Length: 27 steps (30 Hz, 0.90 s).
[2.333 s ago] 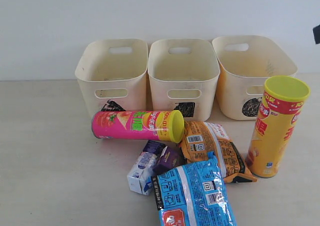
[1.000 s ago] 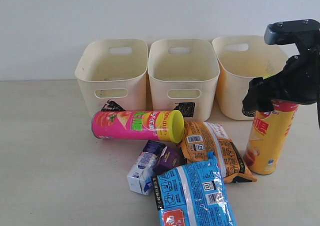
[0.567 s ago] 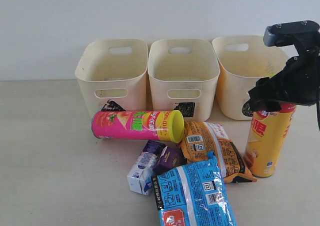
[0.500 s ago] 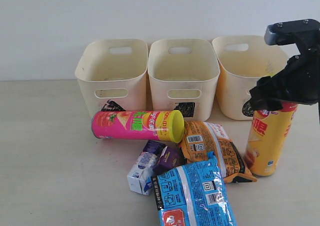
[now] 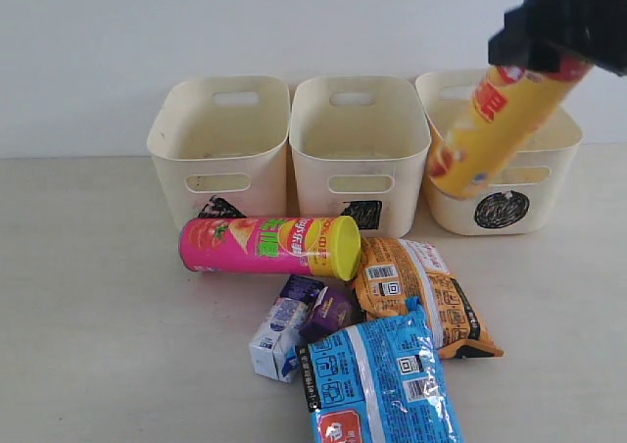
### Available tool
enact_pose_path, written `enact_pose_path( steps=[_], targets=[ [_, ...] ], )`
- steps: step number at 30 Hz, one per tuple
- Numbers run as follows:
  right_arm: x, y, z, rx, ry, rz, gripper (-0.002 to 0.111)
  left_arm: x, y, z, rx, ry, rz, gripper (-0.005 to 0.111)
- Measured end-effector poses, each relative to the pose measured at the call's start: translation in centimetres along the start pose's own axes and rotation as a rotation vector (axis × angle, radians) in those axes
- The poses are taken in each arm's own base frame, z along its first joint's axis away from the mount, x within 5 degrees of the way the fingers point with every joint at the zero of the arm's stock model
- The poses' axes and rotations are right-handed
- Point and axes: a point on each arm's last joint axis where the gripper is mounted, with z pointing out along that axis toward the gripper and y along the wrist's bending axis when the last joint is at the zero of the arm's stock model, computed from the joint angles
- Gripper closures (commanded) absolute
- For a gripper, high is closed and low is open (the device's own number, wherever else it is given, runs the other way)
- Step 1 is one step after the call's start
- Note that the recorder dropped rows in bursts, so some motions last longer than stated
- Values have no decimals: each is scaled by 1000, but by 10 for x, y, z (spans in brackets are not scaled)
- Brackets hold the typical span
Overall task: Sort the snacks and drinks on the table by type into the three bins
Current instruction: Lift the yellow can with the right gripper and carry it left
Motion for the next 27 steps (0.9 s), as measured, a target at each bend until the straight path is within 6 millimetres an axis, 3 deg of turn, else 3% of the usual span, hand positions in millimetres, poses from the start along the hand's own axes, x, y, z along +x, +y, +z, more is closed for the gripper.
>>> enact_pose_path(
  steps=[6,11,20,27],
  targets=[
    [-17,46,4,-95,-229,-102,108,0,0,0,0,0,0,103],
    [-19,83,24,-98,-407,-145,108,0,0,0,0,0,0,103],
    [9,153,94,-183,-628,-320,108,-1,0,0,2,-14,0,103],
    [27,178,152,-214,-613,-421,108,-2,0,0,2,-17,0,103]
  ],
)
